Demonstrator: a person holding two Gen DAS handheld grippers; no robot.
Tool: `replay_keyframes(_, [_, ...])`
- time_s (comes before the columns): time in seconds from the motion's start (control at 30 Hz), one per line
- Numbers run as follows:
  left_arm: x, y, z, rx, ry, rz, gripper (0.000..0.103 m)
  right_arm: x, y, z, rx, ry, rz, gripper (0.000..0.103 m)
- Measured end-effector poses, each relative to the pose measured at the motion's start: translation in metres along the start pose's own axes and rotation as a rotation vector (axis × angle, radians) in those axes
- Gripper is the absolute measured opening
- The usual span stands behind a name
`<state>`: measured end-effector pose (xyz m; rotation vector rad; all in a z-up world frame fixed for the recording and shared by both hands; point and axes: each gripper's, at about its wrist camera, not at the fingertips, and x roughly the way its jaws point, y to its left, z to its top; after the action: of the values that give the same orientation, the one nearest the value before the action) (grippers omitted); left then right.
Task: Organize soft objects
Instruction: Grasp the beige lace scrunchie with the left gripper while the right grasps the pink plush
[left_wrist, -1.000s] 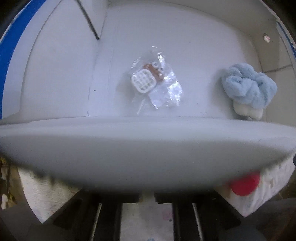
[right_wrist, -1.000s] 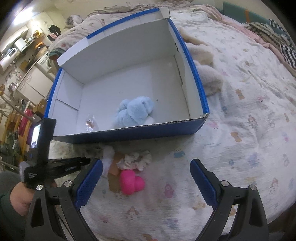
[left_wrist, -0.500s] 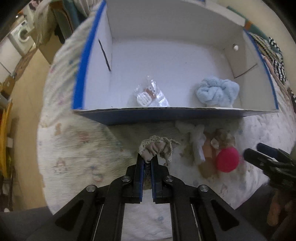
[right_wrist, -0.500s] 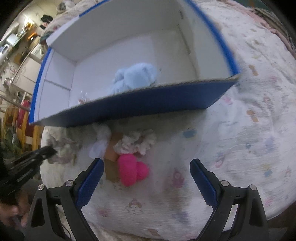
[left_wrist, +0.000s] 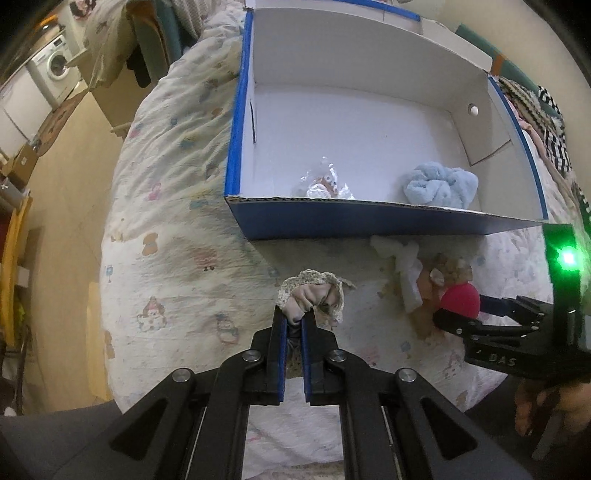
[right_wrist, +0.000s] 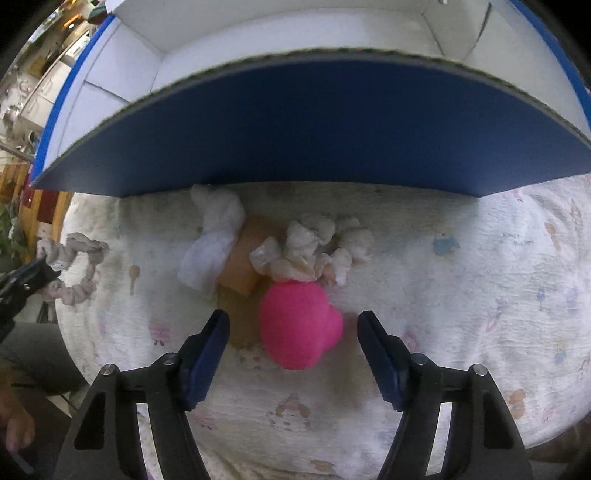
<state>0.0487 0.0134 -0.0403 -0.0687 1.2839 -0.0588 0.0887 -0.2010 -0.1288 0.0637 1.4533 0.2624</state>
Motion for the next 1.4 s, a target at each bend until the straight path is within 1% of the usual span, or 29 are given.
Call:
replay_keyframes(0.13, [-0.001, -0.003, 0.000, 0.004, -0.003, -0.004, 0.006, 0.006, 0.004, 0.003, -0.001, 0.002, -0.018, 0.076])
replay_keyframes(0.17, [0.000, -0.004, 0.000, 0.007, -0.003, -0.003, 0.006, 0.008, 0.005, 0.003, -0.005, 0.003, -0.019, 0.070])
replay_keyframes(0.2, [0.000, -0.005, 0.000, 0.010, -0.003, 0.000, 0.006, 0.011, 0.007, 0.005, -0.009, 0.008, -0.015, 0.059])
replay_keyframes(0.23, [0.000, -0.006, 0.000, 0.014, -0.003, 0.003, 0.006, 0.013, 0.009, 0.004, -0.010, 0.014, -0.009, 0.055])
replay_keyframes(0.27, [0.000, -0.006, 0.000, 0.015, -0.003, 0.005, 0.006, 0.013, 0.010, 0.004, -0.014, 0.018, -0.013, 0.048])
replay_keyframes(0.43, [0.001, -0.005, -0.002, 0.013, -0.005, 0.018, 0.006, 0.009, 0.010, 0.000, -0.020, 0.003, 0.000, 0.048])
replay_keyframes(0.63, [0.005, -0.002, -0.004, 0.006, 0.003, 0.041, 0.006, -0.009, 0.014, -0.015, -0.052, -0.020, 0.017, 0.048])
replay_keyframes(0.7, [0.006, -0.002, -0.005, 0.004, 0.003, 0.040, 0.006, -0.014, 0.011, -0.021, -0.053, -0.025, 0.037, 0.048])
replay_keyframes(0.87, [0.006, -0.004, -0.007, 0.021, -0.016, 0.068, 0.006, -0.023, 0.005, -0.035, -0.053, -0.024, 0.072, 0.048])
replay_keyframes(0.97, [0.006, -0.005, -0.008, 0.028, -0.024, 0.081, 0.006, -0.030, 0.005, -0.041, -0.053, -0.041, 0.094, 0.048])
replay_keyframes(1.13, [0.003, -0.005, -0.007, 0.028, -0.044, 0.094, 0.006, -0.053, 0.000, -0.040, -0.066, -0.078, 0.140, 0.048])
replay_keyframes(1.3, [-0.002, 0.000, -0.006, 0.010, -0.059, 0.092, 0.006, -0.074, -0.007, -0.044, -0.074, -0.110, 0.190, 0.048])
replay_keyframes(1.4, [-0.009, 0.002, -0.005, -0.005, -0.081, 0.092, 0.006, -0.087, -0.010, -0.048, -0.084, -0.134, 0.232, 0.048])
